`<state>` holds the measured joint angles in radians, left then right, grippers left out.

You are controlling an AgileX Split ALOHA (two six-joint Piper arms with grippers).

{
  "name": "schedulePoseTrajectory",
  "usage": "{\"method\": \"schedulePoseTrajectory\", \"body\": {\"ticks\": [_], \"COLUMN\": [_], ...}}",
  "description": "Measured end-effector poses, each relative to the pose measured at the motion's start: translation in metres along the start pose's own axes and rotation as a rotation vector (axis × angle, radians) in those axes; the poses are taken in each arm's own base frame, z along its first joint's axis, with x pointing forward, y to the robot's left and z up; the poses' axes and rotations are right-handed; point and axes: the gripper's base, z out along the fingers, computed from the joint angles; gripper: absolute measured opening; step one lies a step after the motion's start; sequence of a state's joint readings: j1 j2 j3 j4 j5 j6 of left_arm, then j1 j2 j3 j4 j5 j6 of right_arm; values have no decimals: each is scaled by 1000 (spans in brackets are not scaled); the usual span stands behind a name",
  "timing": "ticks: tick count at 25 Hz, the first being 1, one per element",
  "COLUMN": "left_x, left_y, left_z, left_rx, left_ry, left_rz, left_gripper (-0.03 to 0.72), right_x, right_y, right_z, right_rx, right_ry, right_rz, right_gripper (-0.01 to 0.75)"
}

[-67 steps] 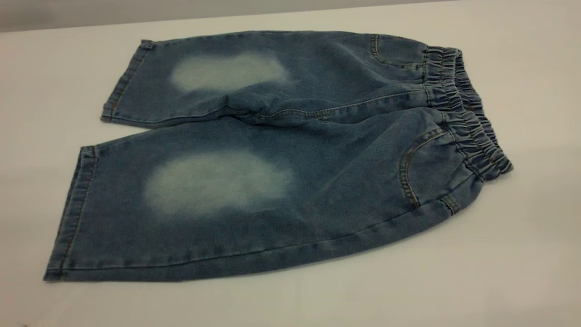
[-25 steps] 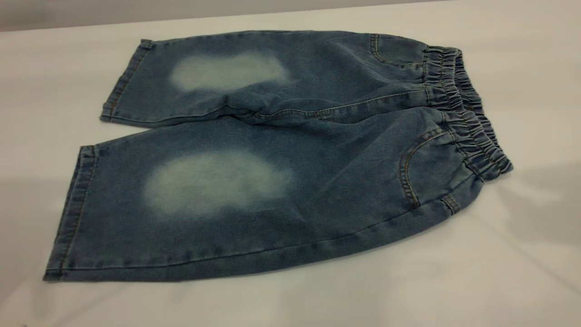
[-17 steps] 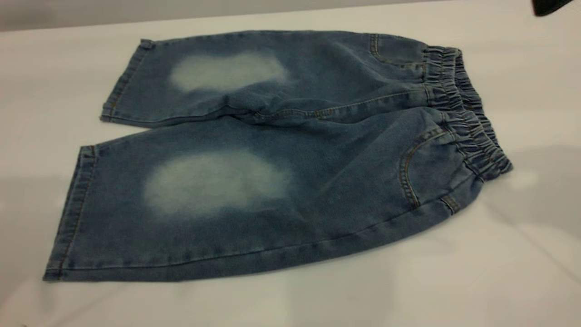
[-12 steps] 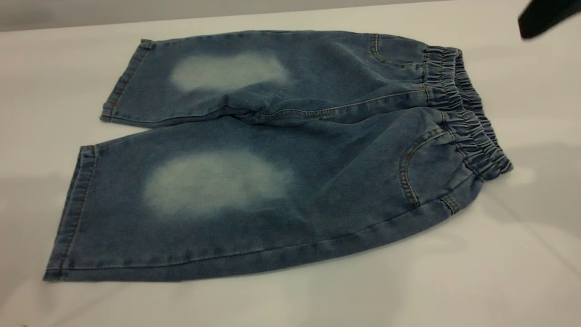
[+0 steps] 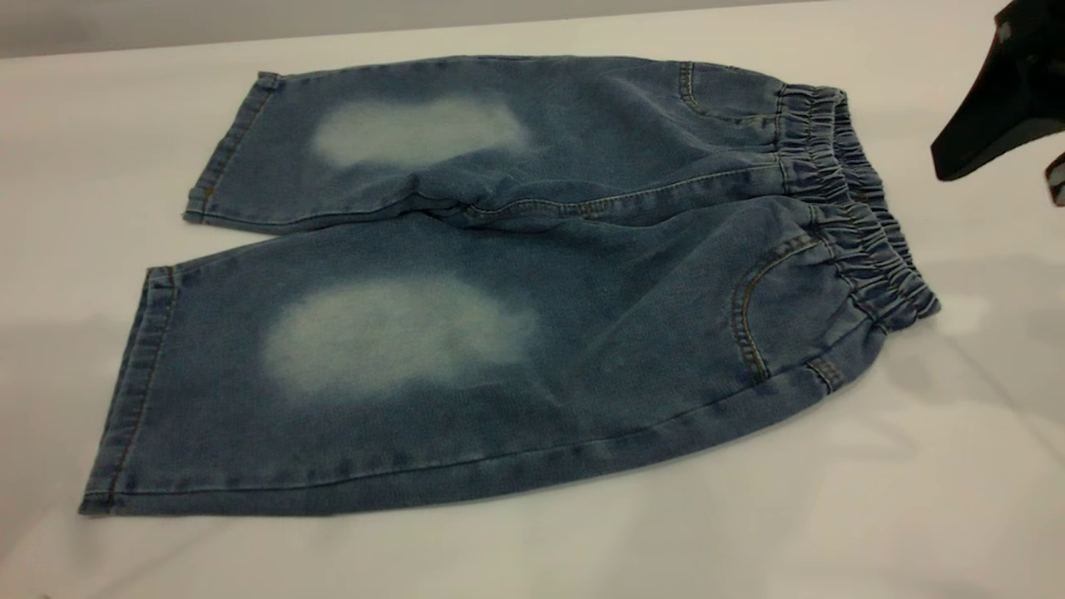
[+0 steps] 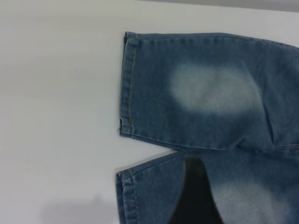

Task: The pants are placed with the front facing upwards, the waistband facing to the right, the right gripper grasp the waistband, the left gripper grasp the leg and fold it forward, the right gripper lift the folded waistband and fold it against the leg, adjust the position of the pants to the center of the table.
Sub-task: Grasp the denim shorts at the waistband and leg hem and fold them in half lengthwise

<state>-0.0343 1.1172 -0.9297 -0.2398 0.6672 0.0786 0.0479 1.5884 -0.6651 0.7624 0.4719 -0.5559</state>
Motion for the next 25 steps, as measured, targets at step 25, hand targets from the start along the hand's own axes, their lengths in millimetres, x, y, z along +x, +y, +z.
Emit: {"method": "schedulePoseTrajectory", "body": {"ticks": [25], "left_x": [0], "left_y": [0], "left_z": [0], "left_rx": [4], "left_ry": [-3], "left_rz": [-6], "left_gripper": [469], "right_x": [4], "right_y": [-44], "right_z": [49], "right_rx": [7], "right_ry": [65], "right_rz": [116], "right_gripper": [393]}}
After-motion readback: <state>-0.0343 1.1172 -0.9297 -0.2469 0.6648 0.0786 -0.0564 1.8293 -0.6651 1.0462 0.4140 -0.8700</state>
